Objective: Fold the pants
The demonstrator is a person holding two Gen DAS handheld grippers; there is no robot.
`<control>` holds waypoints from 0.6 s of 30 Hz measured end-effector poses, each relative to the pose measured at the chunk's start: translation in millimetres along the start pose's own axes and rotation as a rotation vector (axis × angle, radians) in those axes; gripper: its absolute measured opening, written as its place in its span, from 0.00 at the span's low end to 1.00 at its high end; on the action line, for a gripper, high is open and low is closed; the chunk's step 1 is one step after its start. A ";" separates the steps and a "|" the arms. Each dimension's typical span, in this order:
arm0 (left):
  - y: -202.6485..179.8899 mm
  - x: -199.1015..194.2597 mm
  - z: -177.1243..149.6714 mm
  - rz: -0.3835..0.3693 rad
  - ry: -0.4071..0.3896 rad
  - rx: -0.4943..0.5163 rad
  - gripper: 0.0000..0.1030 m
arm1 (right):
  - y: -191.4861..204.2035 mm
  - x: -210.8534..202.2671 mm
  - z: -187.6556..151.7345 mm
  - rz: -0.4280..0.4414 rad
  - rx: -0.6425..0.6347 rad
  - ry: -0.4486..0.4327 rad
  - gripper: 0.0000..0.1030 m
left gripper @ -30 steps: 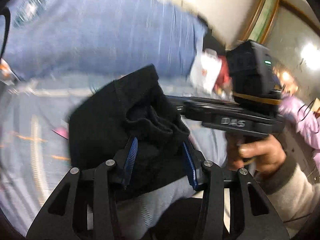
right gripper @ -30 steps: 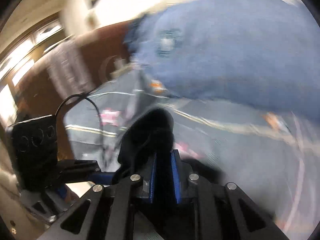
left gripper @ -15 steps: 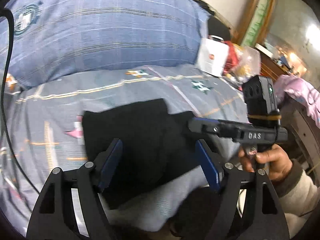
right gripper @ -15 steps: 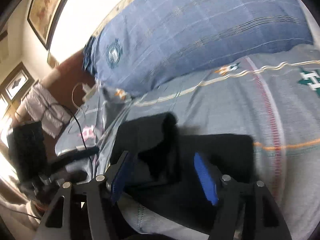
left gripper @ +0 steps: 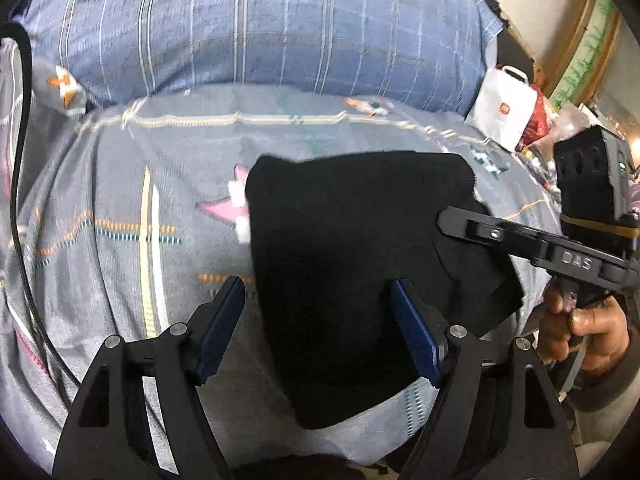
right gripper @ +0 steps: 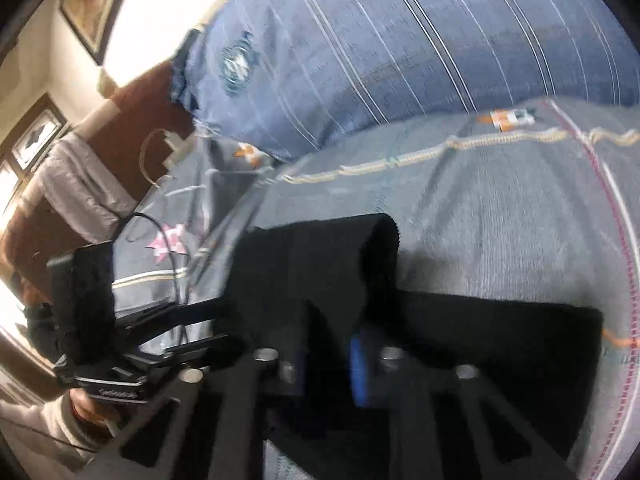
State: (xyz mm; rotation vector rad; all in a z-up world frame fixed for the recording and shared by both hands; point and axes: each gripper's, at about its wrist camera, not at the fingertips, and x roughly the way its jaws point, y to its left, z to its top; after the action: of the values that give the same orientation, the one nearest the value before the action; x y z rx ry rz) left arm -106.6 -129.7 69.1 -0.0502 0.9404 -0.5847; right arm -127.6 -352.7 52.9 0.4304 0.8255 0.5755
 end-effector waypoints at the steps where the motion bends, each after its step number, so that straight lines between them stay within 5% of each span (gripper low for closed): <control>1: -4.1 -5.9 1.1 -0.004 -0.012 0.009 0.74 | 3.7 -7.8 -0.1 0.007 -0.006 -0.020 0.11; 5: -29.1 -33.1 14.2 -0.044 -0.084 0.060 0.74 | 19.2 -61.0 -7.8 0.009 -0.037 -0.121 0.10; 9: -58.0 -21.2 22.8 -0.044 -0.089 0.115 0.74 | -0.7 -100.3 -26.4 -0.110 0.007 -0.160 0.10; 14: -73.2 43.0 17.9 0.044 0.038 0.146 0.74 | -48.1 -91.9 -38.0 -0.277 0.112 -0.116 0.10; 18: -60.9 50.9 20.9 0.042 0.043 0.074 0.75 | -52.0 -76.9 -32.7 -0.324 0.097 -0.074 0.16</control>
State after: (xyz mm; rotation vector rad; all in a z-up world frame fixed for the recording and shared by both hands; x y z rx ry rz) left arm -95.2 -210.6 61.3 0.0483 0.9586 -0.5830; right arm -178.9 -436.4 46.6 0.3942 0.8333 0.2187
